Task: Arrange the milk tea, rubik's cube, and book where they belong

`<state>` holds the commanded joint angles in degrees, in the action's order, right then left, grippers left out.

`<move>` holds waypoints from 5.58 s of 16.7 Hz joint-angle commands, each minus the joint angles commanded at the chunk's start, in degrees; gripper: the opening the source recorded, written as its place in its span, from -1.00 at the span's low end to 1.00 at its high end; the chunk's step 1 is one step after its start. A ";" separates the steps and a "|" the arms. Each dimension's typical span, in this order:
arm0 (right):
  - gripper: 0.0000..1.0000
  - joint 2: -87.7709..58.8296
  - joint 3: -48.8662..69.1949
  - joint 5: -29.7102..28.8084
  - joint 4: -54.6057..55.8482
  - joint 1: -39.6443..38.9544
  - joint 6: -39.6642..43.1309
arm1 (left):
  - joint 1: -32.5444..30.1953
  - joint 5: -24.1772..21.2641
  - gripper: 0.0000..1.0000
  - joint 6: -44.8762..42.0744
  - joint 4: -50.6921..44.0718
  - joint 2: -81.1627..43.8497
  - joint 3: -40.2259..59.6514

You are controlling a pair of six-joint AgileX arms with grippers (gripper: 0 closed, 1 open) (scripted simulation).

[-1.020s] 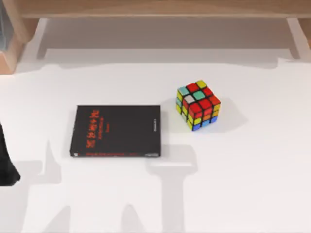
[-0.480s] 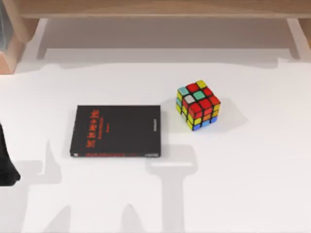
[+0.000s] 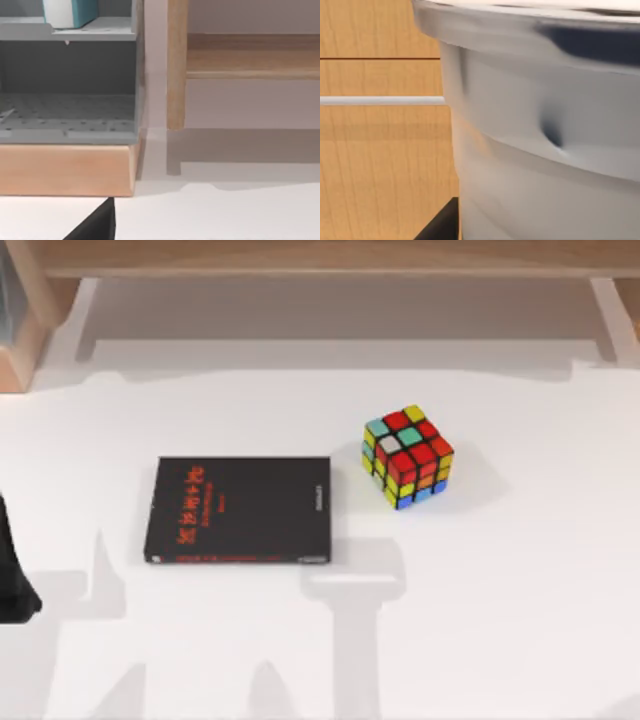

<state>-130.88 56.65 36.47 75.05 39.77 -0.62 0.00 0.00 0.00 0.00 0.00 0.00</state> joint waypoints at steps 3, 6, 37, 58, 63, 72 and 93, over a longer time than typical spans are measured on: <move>-0.70 0.00 0.00 0.00 0.00 0.00 0.00 | 0.00 0.00 1.00 0.00 0.00 0.00 0.00; -0.25 0.00 0.00 0.00 0.00 0.00 0.00 | 0.00 0.00 1.00 0.00 0.00 0.00 0.00; 1.00 4.39 -6.61 3.35 1.79 2.79 -0.08 | 0.00 0.00 1.00 0.00 0.00 0.00 0.00; 1.00 24.72 -2.96 7.73 -28.12 -5.73 -1.59 | 0.00 0.00 1.00 0.00 0.00 0.00 0.00; 1.00 25.45 5.12 7.60 -57.04 -19.77 -2.99 | 0.00 0.00 1.00 0.00 0.00 0.00 0.00; 1.00 9.23 38.82 -3.93 -113.87 -45.57 -4.58 | 0.00 0.00 1.00 0.00 0.00 0.00 0.00; 1.00 -24.93 109.72 -36.99 -175.58 -68.45 -2.08 | 0.00 0.00 1.00 0.00 0.00 0.00 0.00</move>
<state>-155.81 166.37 -0.53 -100.53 -28.69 -2.70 0.00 0.00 0.00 0.00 0.00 0.00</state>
